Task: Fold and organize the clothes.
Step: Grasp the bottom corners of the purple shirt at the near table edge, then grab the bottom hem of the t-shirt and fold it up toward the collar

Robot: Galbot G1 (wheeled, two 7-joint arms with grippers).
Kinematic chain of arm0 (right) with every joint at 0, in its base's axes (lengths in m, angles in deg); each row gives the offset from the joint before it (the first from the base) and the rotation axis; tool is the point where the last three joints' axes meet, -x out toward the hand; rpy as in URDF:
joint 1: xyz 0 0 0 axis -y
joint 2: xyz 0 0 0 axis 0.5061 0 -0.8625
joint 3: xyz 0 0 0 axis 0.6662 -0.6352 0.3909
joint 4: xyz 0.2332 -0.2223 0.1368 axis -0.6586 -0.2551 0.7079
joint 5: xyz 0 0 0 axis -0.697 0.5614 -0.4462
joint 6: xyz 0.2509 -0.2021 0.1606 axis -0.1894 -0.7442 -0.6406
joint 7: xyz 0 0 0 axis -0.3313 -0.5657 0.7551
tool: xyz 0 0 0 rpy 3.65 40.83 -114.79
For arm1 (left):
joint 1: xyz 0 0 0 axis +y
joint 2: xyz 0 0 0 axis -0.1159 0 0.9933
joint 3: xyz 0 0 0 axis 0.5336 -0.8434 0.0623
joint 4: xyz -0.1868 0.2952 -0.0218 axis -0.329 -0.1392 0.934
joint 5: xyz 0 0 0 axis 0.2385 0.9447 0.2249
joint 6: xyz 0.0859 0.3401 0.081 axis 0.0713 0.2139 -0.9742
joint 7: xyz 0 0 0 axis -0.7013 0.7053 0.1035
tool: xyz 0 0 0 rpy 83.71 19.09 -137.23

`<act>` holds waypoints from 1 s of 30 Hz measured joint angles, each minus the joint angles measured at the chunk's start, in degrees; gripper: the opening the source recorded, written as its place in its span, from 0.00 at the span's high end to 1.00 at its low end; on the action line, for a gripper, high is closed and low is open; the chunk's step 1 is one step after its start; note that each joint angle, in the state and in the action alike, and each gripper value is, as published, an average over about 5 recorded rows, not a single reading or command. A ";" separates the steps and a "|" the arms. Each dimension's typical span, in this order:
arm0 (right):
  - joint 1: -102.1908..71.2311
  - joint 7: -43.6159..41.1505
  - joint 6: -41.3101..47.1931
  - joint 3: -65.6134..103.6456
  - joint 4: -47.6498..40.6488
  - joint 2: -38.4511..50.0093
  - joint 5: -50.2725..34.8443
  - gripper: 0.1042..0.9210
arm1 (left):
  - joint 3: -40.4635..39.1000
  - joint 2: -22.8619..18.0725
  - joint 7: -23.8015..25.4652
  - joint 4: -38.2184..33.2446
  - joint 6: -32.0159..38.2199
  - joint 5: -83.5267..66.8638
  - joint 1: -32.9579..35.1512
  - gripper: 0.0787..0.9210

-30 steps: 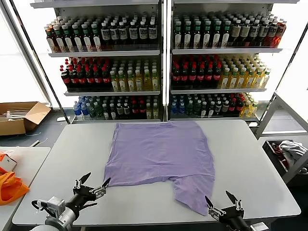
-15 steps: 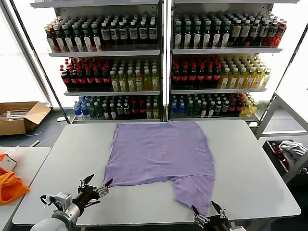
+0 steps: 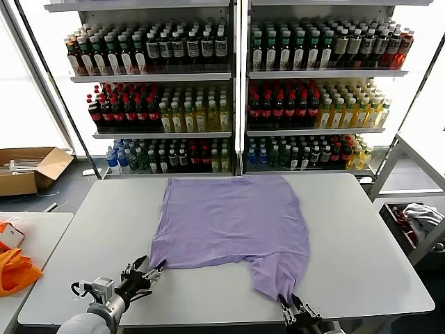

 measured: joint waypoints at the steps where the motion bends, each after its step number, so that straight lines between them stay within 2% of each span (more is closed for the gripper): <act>1: 0.03 -0.08 -0.08 0.01 0.03 -0.01 -0.10 0.97 | -0.15 -0.08 -0.03 0.08 0.03 0.17 -0.07 0.52; 11: -0.23 -1.84 -1.86 1.02 0.68 0.59 -1.12 1.00 | -1.02 -0.14 -0.22 0.16 0.83 1.66 0.25 0.87; 15: -0.49 -3.58 -4.20 1.72 0.88 1.06 -1.82 1.00 | -0.84 -0.03 -0.47 -0.33 0.94 2.04 0.56 0.97; 30: -7.22 -13.17 -17.00 7.97 4.52 3.07 -5.88 1.00 | 3.38 -1.12 0.12 -7.78 0.49 2.91 5.12 0.99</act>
